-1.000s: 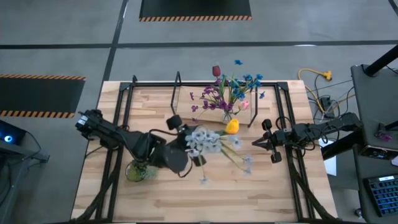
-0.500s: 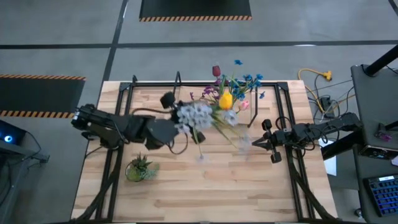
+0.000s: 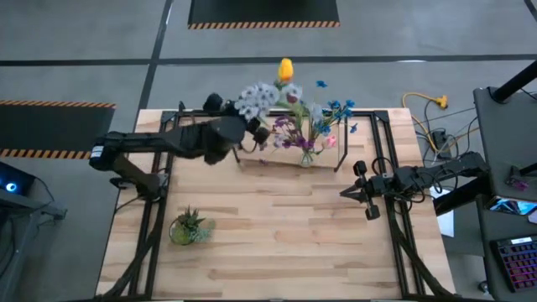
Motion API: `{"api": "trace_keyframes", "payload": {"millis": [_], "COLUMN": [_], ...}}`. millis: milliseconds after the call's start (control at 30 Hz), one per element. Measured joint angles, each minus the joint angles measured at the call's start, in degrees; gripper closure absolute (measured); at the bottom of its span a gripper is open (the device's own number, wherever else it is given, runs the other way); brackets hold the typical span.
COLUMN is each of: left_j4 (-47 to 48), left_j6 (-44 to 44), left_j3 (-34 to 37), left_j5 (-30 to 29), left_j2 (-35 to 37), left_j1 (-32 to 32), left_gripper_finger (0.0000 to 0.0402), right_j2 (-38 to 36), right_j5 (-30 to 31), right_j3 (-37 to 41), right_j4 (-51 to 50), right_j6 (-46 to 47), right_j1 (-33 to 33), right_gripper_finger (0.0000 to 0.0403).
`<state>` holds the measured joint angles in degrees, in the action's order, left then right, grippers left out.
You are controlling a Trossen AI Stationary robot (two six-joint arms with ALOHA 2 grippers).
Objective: Pick and place flowers into a vace then onto a shelf
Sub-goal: Put the transparent vase on the shelf
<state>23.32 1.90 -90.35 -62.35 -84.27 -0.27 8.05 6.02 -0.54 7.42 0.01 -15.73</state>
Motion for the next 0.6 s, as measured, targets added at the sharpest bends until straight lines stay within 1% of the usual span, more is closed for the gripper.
{"api": "trace_keyframes", "payload": {"millis": [133, 200, 333, 367, 400, 467, 600], "left_j4": [-5.31, -11.09, -21.3, -23.14, -24.3, -25.31, -25.66], "left_j6": [2.13, 2.73, 4.64, 4.99, 5.48, 7.81, 11.04], "left_j3": [7.33, 11.71, 20.94, 22.88, 24.51, 27.01, 29.99], "left_j5": [3.06, 6.92, 10.64, 12.74, 14.61, 16.58, 18.44], "left_j2": [2.12, 3.93, 6.7, 7.28, 7.74, 8.6, 8.62], "left_j1": [5.12, 7.19, 10.52, 11.16, 11.7, 12.24, 12.33], "left_gripper_finger": [0.0239, 0.0239, 0.0239, 0.0239, 0.0239, 0.0239, 0.0239], "right_j2": [0.03, 0.03, 0.04, 0.03, 0.04, 0.02, 0.02], "right_j5": [0.01, 0.0, 0.02, 0.02, 0.02, 0.09, 0.11], "right_j3": [0.0, 0.0, 0.0, 0.0, 0.0, 0.0, 0.0], "right_j4": [-0.14, -0.16, -0.15, -0.15, -0.15, -0.13, 0.0], "right_j6": [0.0, -0.12, -0.44, -0.47, -0.54, -1.06, -2.33], "right_j1": [-0.01, 0.0, -0.01, 0.0, -0.02, -0.01, -0.02], "right_gripper_finger": [0.039, 0.039, 0.039, 0.039, 0.039, 0.039, 0.039]}}
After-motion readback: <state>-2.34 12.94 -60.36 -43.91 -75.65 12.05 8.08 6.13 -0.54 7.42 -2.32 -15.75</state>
